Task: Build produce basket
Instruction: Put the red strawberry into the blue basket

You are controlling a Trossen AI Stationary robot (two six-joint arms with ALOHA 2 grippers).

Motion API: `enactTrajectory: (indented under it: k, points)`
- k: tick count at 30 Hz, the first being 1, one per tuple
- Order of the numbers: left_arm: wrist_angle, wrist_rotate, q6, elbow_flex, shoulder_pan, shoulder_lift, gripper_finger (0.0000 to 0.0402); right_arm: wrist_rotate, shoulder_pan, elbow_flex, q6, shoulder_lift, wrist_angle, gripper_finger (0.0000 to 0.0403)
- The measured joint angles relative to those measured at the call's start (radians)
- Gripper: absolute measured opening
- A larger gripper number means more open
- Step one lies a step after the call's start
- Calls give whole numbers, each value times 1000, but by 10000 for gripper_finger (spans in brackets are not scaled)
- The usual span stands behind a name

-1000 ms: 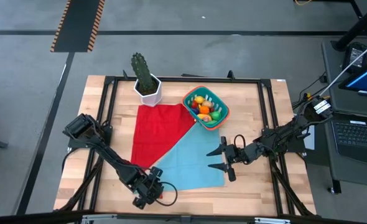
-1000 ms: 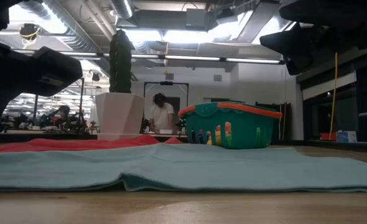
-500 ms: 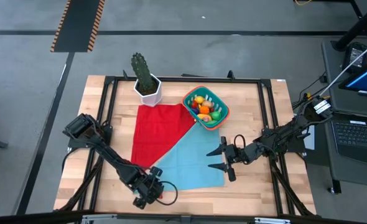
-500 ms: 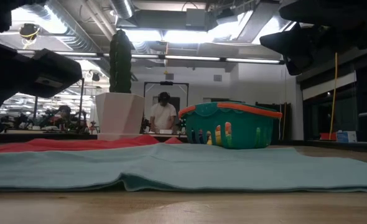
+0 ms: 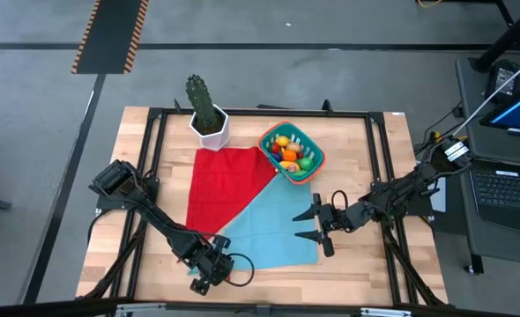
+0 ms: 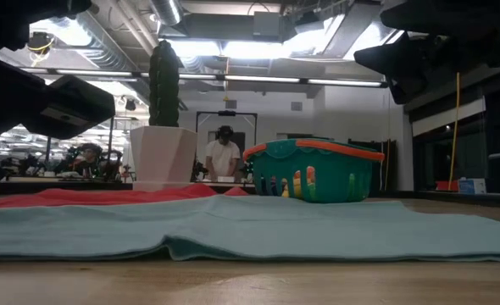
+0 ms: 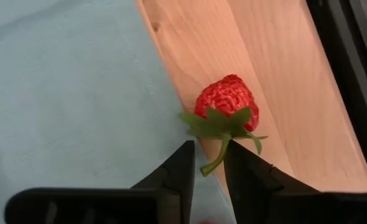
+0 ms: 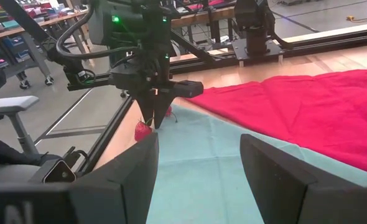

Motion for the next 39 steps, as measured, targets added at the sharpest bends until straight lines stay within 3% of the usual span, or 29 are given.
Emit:
enactTrajectory:
  k: [7, 13, 24, 39]
  points:
    - [1, 24, 0, 0, 2, 0, 56, 0, 0, 0, 1, 0, 0, 226]
    - [0, 23, 0, 0, 2, 0, 7, 0, 0, 0, 1, 0, 0, 226]
    - [-1, 25, 10, -1, -6, -15, 2, 0, 0, 0, 0, 0, 0, 226]
    - [-259, -245, 26, -1, -47, -242, 0, 0, 0, 1, 207, 0, 13, 226]
